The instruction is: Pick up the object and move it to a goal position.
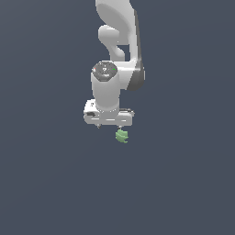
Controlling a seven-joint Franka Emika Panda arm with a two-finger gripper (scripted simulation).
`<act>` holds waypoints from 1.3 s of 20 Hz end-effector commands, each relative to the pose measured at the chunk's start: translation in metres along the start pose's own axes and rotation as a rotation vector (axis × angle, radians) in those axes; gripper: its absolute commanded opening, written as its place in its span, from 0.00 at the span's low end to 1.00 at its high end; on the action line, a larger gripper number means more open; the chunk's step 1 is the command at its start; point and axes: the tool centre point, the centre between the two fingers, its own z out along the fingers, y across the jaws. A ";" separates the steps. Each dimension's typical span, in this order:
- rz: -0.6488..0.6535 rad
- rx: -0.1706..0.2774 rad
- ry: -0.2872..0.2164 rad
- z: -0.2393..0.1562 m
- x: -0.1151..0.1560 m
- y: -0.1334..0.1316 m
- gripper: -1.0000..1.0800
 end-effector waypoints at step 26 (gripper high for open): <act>-0.744 -0.007 0.014 0.038 -0.007 -0.039 0.96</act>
